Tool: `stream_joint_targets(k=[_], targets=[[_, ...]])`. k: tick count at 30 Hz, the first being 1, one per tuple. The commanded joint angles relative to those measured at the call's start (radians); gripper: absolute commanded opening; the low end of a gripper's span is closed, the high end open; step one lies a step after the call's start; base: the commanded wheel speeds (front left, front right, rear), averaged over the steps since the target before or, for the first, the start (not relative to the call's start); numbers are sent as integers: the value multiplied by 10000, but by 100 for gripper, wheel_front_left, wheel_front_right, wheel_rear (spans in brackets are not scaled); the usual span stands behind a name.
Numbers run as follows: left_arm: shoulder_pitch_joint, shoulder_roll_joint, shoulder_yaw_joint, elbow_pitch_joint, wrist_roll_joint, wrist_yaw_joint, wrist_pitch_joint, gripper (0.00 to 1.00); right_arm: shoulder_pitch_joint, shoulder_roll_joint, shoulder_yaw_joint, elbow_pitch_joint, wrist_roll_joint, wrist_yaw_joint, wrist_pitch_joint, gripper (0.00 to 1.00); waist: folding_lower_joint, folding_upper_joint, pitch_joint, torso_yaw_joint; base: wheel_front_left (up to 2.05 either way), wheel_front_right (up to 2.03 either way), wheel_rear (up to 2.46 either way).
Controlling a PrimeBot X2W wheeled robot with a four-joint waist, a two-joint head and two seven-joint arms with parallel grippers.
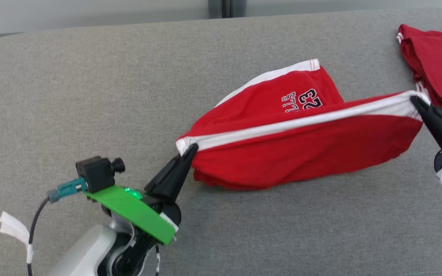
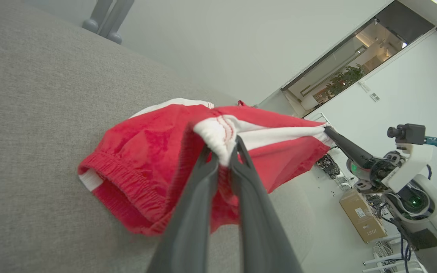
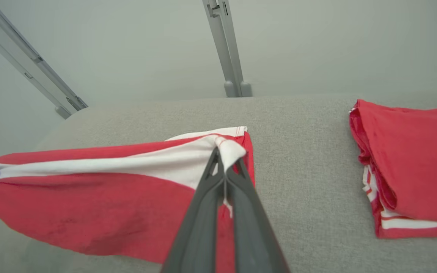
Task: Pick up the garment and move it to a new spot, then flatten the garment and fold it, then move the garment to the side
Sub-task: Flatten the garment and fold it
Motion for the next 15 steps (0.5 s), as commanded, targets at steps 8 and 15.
stream_joint_targets(k=[8, 15], targets=[[-1993, -1013, 366, 2066, -520, -14, 391, 0, -3428, -620, 1439, 2144, 365, -5, 1302, 0, 0, -1, 1297, 949, 0, 0, 0], [-3171, -1591, 285, 3496, -505, -148, 678, 0, -5322, -757, 2592, 3812, 192, -6, 1789, 0, 0, -1, 1849, 1333, 0, 0, 0]])
